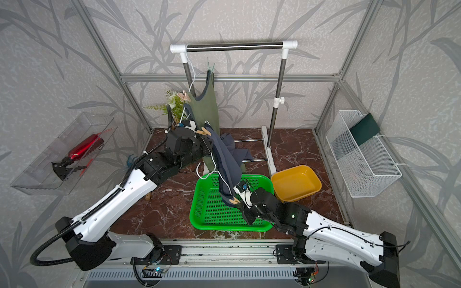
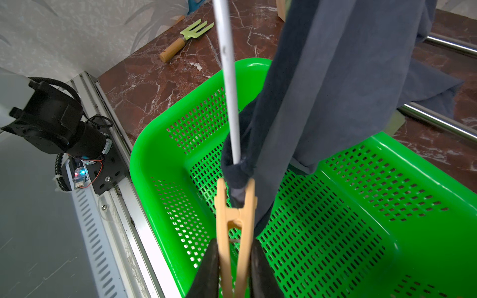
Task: Remove the clothespins securing tank tops to the hanger
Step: Remove the clothespin from the hanger, then place the clothespin in the storage box.
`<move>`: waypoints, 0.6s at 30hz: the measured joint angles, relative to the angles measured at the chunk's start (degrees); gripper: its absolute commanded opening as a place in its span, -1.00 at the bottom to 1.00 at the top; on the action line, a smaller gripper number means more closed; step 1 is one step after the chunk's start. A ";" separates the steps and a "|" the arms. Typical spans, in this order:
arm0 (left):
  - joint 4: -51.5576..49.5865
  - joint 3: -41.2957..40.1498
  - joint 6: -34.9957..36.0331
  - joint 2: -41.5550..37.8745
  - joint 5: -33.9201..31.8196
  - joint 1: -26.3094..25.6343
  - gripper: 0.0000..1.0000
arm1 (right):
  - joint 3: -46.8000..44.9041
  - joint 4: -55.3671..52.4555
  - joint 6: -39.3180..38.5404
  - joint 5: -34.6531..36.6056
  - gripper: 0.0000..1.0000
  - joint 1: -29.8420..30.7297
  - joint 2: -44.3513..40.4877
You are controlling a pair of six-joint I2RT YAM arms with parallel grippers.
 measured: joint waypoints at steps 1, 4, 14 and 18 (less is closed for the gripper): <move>0.00 0.00 0.00 0.00 0.00 0.00 -1.00 | 0.00 -0.24 0.00 0.04 -0.87 0.00 0.00; 0.00 0.00 0.02 0.00 0.00 0.00 -1.00 | 0.00 -0.68 -0.02 0.07 -0.87 0.00 0.00; -0.17 0.00 0.13 0.00 -0.09 0.20 -1.00 | 0.13 -9.35 0.68 5.60 -0.89 -0.13 -9.35; -0.20 0.00 0.15 0.00 -0.04 0.22 -1.00 | 1.64 -15.74 1.29 9.62 -0.96 -5.44 -15.13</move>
